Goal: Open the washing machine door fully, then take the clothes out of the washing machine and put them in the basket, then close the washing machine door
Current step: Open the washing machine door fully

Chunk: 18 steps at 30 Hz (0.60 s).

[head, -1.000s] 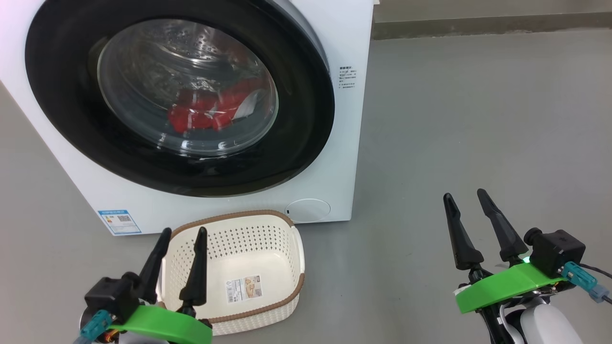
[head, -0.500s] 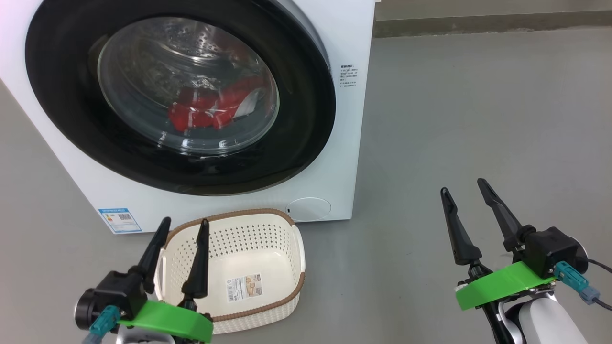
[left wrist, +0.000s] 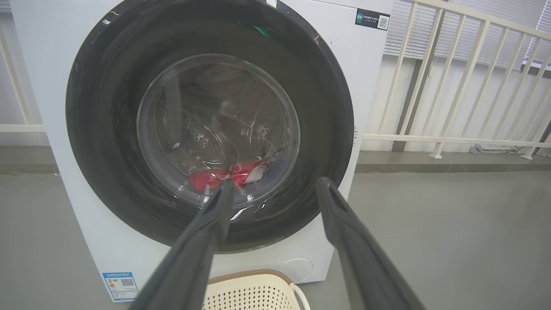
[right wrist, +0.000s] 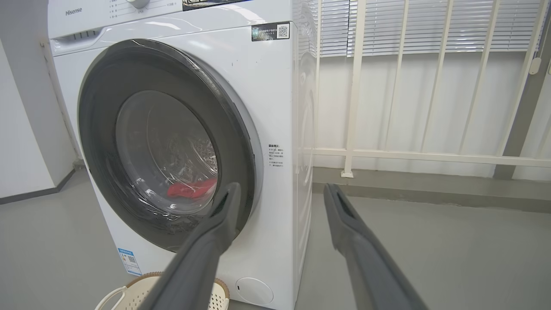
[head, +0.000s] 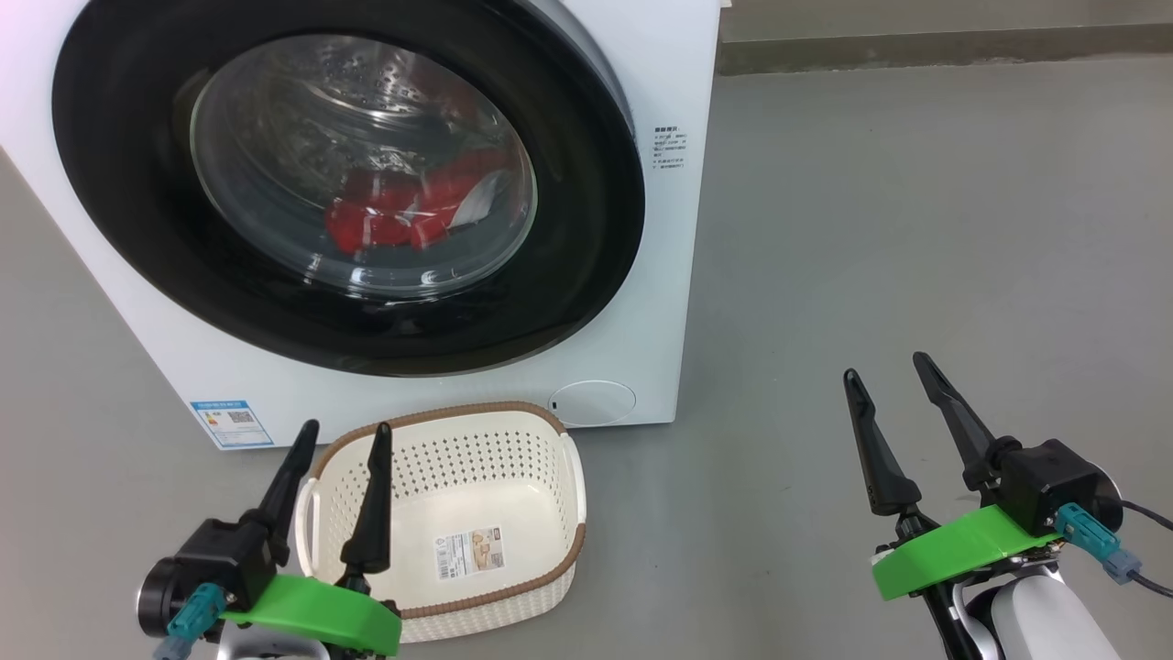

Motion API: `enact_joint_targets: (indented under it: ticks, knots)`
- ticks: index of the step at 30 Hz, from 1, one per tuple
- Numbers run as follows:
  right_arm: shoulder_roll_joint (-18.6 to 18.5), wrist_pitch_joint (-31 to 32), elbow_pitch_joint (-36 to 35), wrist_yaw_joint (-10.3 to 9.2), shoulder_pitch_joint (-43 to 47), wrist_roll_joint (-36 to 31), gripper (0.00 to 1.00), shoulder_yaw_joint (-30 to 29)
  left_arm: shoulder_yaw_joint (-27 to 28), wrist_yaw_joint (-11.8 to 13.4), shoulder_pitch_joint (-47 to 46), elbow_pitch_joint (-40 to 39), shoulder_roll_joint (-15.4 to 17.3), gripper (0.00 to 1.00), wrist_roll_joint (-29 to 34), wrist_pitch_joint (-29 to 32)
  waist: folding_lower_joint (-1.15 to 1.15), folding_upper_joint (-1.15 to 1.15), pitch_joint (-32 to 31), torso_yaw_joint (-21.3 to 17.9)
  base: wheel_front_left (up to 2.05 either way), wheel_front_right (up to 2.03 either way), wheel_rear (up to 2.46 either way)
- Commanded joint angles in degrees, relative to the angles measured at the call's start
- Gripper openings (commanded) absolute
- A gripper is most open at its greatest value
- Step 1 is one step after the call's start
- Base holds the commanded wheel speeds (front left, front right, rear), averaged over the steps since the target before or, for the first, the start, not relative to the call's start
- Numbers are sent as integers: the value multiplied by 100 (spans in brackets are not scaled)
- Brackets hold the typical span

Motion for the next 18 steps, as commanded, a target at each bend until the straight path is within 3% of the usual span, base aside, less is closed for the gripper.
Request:
enact_joint_targets:
  ticks: [1,13,15,17,18]
  knots:
    - [-14,-37,-123,-4,-224,-13,100,119,199,8,-218,-112,102,100,9,-69,0,0,1,1,0,0,0]
    - [-11,-37,-148,-4,-220,-24,100,90,191,-4,-212,-88,102,100,76,-69,0,0,36,16,0,0,0]
    - [-11,-37,-154,-4,-222,-22,96,90,187,-6,-215,-94,102,100,82,-69,0,0,47,21,0,0,0]
    - [-9,-37,-164,-4,-235,19,56,108,176,-8,-220,-109,102,100,88,-69,0,0,74,34,0,0,0]
    - [-9,-37,-170,-4,-247,55,45,120,172,-9,-224,-117,102,100,86,-69,0,0,90,41,0,0,0]
